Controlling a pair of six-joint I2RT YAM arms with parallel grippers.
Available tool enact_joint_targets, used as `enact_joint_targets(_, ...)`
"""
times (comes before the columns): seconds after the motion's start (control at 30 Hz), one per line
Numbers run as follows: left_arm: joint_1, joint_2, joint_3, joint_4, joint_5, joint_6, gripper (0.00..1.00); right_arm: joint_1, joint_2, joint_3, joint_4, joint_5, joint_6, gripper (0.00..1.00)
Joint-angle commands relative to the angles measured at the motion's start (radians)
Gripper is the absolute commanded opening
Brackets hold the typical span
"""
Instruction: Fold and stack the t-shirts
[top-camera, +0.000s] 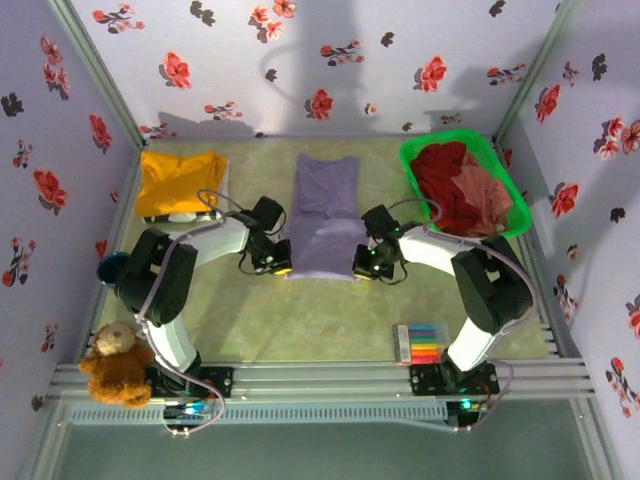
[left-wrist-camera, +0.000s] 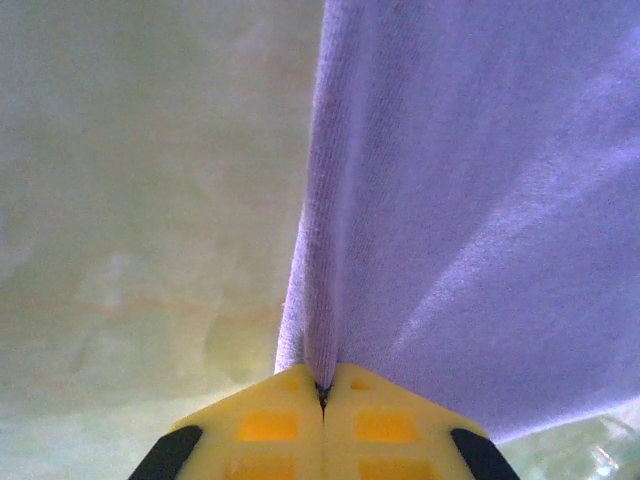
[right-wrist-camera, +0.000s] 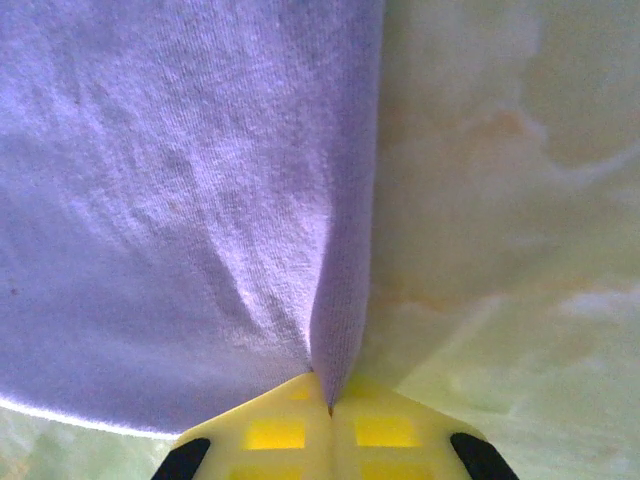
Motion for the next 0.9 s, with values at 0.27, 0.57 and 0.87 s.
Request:
enact_joint_targets(0.27,-0.166,-0.198,-0.222,-0.06,-0.01,-0.131,0.0,0.156,-0.246,-0.192,-0.086,-0.019,0.172,0.0)
enact_joint_targets(0.57,-0.265,-0.403,-0.328,-0.112,-0.043,-0.312,0.0,0.343,-0.475,-0.329,-0.082,0.063,0.437,0.0)
enact_joint_targets(0.87,-0.22,-0.44,-0.156,-0.262,-0.004,-0.249,0.0,0.347,-0.526,-0.104,-0.296,0.172,0.359,0.0)
